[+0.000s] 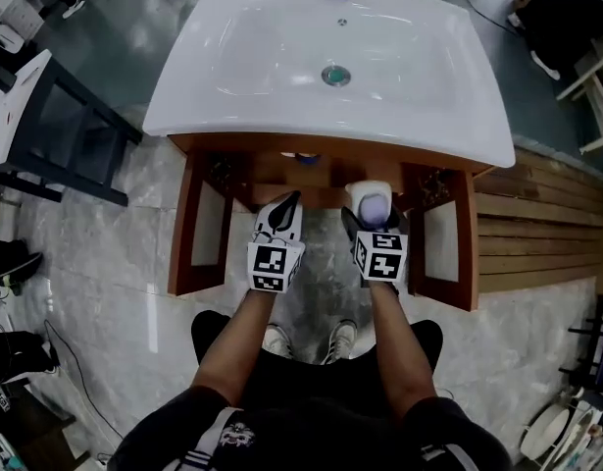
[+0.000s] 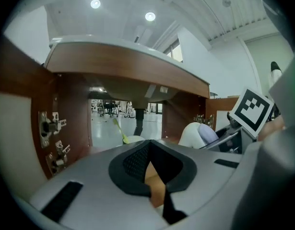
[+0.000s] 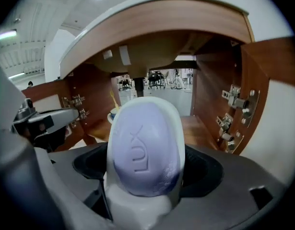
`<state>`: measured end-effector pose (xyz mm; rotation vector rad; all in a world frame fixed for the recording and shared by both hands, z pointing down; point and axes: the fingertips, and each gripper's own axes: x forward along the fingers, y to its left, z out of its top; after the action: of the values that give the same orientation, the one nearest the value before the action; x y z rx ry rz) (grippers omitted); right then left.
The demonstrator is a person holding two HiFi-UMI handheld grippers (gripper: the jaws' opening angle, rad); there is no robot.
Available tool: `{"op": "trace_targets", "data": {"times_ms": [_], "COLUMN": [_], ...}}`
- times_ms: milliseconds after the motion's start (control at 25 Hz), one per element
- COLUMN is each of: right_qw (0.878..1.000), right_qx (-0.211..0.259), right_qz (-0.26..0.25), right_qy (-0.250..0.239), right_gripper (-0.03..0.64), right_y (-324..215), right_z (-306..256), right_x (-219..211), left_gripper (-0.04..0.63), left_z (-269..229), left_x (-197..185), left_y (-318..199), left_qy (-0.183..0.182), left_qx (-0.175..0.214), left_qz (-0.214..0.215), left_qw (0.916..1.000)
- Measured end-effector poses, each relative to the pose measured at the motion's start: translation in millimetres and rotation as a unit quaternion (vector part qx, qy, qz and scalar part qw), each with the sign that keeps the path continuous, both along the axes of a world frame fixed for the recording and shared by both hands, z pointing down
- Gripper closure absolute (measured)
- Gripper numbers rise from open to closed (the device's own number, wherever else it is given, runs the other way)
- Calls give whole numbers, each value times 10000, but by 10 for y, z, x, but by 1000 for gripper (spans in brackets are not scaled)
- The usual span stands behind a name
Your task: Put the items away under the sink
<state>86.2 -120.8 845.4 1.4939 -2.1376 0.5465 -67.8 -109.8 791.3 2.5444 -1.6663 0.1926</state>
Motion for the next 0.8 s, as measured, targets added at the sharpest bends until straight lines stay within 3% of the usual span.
{"op": "trace_targets", "data": {"times_ms": [160,400,680,800], "right_qw": [9996,9986,9983,9987], "right_qx": [245,480,556,497], "right_qz": [48,110,93,107], "right_qy": [-112,-215,-175,-53], "right_gripper": [149,149,149,149], "right_y": [-194,-378,-607,-808], "right_z": [385,635,463,432], "right_x": [34,47,39,70], "left_gripper": [595,595,595,595], "left_z": [409,581,541,515], "left_x": [-9,70,69,56], "left_y": [-233,-387,-376,-446], "left_qy": [72,116,79,250], "left_qx": [258,651,723,684], "left_qz": [-173,-211,-128,-174], "left_qw": [9995,9976,9973,9972]}}
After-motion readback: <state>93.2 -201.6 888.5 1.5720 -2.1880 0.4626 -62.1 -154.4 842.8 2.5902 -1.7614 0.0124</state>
